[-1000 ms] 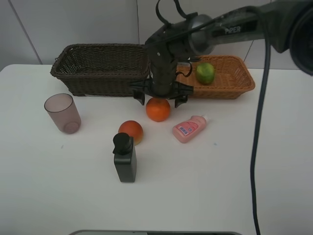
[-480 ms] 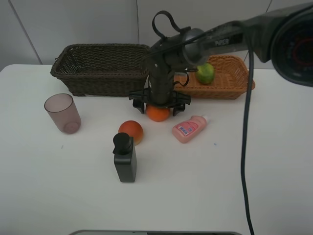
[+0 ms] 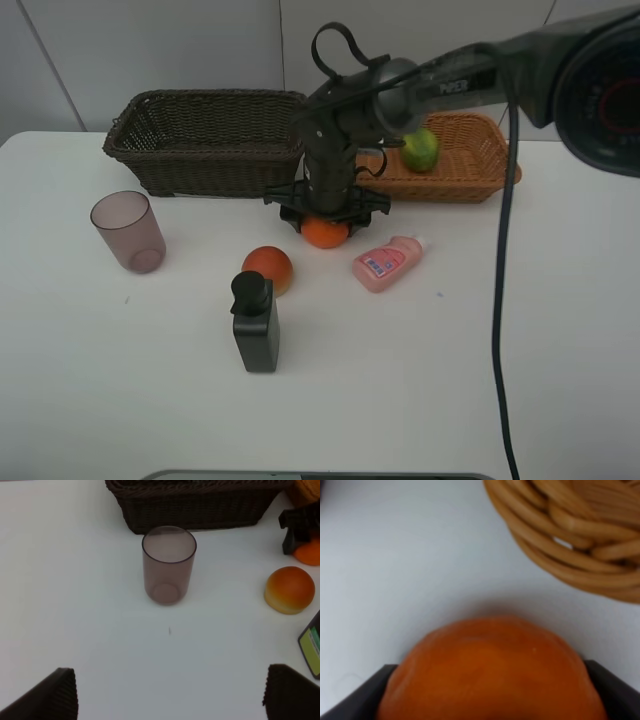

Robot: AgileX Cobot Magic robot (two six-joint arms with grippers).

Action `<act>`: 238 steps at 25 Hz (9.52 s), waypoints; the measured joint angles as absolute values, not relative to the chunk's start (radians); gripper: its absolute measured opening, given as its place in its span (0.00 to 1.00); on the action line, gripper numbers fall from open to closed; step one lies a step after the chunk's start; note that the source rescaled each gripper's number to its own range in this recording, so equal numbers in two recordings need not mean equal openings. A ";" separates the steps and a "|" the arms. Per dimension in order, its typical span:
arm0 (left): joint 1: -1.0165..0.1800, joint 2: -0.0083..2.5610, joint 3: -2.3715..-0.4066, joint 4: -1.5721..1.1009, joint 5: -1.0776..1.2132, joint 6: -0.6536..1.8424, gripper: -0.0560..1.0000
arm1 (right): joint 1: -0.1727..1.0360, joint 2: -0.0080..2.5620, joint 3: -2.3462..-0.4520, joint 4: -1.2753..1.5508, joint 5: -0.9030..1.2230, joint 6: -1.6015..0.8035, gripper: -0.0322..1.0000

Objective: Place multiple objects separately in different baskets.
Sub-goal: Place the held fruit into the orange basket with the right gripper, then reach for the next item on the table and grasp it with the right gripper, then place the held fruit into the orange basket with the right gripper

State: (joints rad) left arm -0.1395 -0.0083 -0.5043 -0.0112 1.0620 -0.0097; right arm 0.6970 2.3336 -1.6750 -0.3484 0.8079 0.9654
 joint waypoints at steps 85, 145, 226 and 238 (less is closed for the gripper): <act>-0.139 -0.008 -0.504 -0.012 1.062 -0.010 0.96 | 0.203 2.197 -1.674 -0.321 0.758 0.306 0.54; -0.139 -0.008 -0.504 -0.012 1.062 -0.010 0.96 | 0.817 2.113 -1.674 -0.092 0.994 0.377 0.88; -0.139 -0.008 -0.504 -0.012 1.062 -0.010 0.96 | 0.835 2.132 -1.674 -0.247 0.880 0.509 0.24; -0.139 -0.008 -0.504 -0.012 1.062 -0.010 0.96 | 0.639 2.079 -1.674 -0.247 0.923 0.417 0.24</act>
State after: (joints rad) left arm -0.1395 -0.0083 -0.5043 -0.0115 1.0620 -0.0097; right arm 0.6387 2.0791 -1.6742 -0.2474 0.9229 0.4173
